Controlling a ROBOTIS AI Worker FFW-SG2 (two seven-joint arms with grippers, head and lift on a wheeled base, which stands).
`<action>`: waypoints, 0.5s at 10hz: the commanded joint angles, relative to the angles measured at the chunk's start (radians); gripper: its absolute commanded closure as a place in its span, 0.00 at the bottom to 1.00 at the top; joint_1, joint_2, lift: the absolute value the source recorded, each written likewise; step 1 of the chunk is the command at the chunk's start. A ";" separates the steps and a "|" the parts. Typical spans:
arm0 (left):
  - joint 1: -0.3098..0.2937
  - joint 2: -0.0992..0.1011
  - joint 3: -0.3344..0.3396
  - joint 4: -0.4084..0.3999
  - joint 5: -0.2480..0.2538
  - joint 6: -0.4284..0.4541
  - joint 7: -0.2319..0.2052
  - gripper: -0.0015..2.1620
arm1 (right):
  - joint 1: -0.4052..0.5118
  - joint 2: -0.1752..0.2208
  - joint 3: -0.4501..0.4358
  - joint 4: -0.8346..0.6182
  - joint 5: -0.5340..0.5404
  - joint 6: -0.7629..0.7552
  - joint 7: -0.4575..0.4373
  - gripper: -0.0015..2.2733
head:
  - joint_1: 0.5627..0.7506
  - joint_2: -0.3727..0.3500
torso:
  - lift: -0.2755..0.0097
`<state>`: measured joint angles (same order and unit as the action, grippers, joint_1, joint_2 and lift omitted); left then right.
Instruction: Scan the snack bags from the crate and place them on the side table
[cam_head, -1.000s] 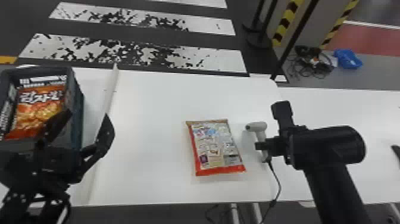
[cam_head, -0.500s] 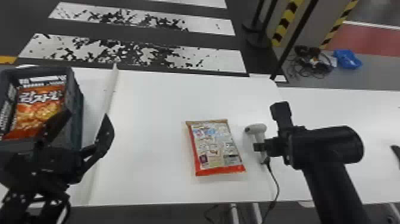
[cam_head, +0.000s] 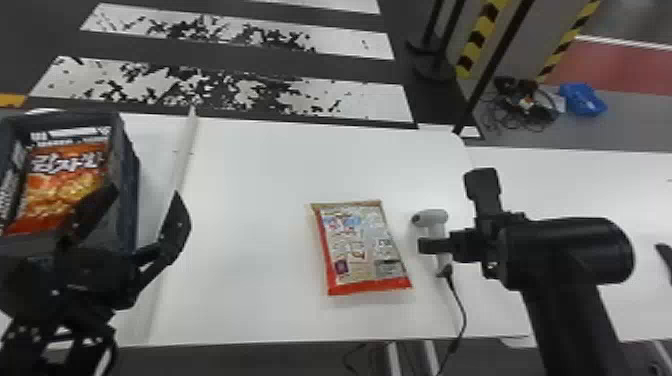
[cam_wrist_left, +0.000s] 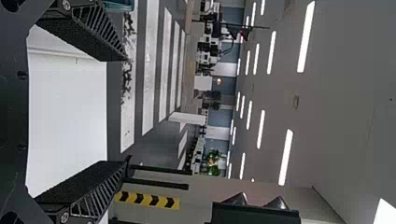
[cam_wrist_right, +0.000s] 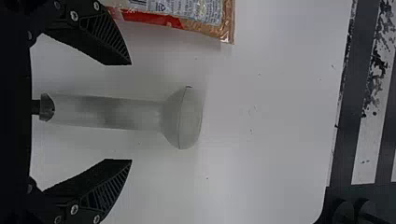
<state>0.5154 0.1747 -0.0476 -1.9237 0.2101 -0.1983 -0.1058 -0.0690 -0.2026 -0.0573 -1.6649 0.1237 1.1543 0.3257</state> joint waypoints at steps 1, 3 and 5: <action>0.000 -0.001 0.000 0.000 0.000 -0.002 0.000 0.04 | 0.038 0.000 -0.030 -0.087 -0.056 0.042 0.010 0.05 | 0.70 0.30 | 0.79; 0.000 -0.003 0.000 0.000 0.000 0.001 -0.002 0.04 | 0.075 0.000 -0.070 -0.148 -0.159 0.094 0.052 0.05 | 0.70 0.32 | 0.79; 0.000 -0.003 -0.001 0.000 0.000 0.001 -0.002 0.04 | 0.091 0.000 -0.075 -0.162 -0.211 0.109 0.084 0.05 | 0.70 0.36 | 0.79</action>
<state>0.5154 0.1719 -0.0483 -1.9237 0.2101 -0.1970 -0.1066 0.0172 -0.2024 -0.1316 -1.8253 -0.0750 1.2612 0.4099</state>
